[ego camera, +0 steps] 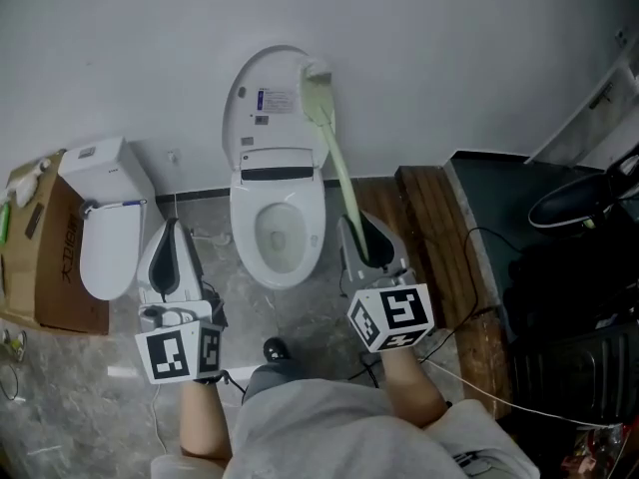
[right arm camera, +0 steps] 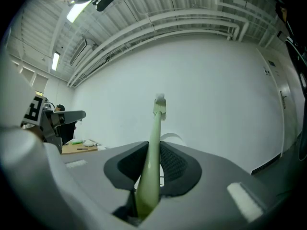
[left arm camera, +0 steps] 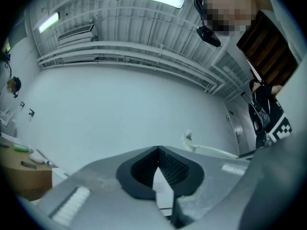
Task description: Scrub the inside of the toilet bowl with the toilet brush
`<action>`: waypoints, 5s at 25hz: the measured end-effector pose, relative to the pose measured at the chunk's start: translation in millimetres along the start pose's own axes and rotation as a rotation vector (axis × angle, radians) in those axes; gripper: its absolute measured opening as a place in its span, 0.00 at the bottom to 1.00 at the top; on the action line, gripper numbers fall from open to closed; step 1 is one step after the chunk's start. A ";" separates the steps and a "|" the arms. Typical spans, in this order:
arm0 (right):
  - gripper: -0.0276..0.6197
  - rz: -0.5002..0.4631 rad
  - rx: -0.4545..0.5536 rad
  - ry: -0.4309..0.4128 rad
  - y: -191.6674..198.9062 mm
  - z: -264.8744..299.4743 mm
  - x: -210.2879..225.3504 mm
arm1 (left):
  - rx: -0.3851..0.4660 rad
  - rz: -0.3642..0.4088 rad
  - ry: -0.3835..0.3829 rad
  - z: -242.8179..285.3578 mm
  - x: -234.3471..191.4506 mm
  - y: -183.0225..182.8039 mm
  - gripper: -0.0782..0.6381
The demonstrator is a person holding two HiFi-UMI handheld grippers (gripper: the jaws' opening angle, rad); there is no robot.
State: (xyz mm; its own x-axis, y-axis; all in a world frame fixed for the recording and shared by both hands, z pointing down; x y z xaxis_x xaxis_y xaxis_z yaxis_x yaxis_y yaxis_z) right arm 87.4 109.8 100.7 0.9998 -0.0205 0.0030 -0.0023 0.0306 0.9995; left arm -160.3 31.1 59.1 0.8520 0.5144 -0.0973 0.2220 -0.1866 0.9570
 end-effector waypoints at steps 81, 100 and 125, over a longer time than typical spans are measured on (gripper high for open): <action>0.16 0.014 -1.218 -0.507 478.4 194.5 101.7 | -0.411 0.084 -0.311 125.7 -13.0 325.7 0.18; 0.16 0.069 -1.298 -0.380 556.1 233.6 93.1 | -0.475 0.139 -0.298 112.2 -30.4 404.3 0.11; 0.16 -0.158 -1.191 -0.241 615.4 280.0 75.6 | -0.406 0.129 -0.268 68.1 -54.0 433.2 0.11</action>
State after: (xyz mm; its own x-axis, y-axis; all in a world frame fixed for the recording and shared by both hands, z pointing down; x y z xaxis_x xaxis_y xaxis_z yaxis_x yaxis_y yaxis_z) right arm 155.8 -152.7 724.6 0.9576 -0.2877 0.0165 0.2656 0.9033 0.3370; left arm -77.8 -134.6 460.4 0.9639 0.2658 0.0130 -0.0500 0.1332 0.9898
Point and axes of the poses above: the fingertips, and each gripper's own axes: z forward along the fingers, x to its right, y out of its underside, the point moved 2 cm from there along -z, backward along the fingers, and after that the axes turned 3 degrees about -y, right-handed, at the moved point
